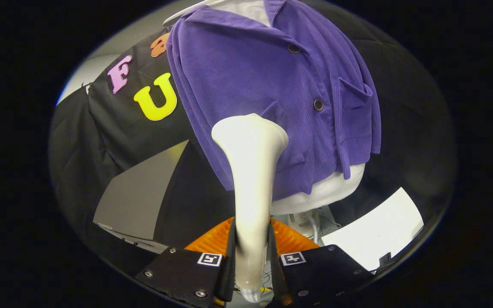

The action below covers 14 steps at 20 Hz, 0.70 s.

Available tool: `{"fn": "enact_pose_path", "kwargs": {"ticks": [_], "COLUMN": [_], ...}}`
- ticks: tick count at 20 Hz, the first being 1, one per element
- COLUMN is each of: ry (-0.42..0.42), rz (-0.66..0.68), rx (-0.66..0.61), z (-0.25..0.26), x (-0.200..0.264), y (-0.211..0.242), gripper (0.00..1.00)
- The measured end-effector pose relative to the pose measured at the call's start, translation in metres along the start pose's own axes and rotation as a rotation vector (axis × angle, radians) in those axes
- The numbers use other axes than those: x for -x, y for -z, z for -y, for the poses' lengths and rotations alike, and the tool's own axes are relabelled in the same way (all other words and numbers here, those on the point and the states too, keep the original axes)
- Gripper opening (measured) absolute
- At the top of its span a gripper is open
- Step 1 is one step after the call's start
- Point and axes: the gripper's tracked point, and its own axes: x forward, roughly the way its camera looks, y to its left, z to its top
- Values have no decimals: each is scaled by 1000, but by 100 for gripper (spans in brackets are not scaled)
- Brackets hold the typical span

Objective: Iron the clothes twice with a garment steamer, once on the left side and once on the right side.

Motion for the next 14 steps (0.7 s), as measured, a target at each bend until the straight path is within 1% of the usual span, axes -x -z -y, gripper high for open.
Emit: {"fn": "enact_pose_path", "kwargs": {"ticks": [4, 10, 14], "ry": [8, 29, 51], "rz": [-56, -125, -170], "rx": [7, -17, -35], "z": [4, 12, 31], "x": [-11, -28, -42], "y": [28, 65, 97], "gripper": [36, 35, 35]}}
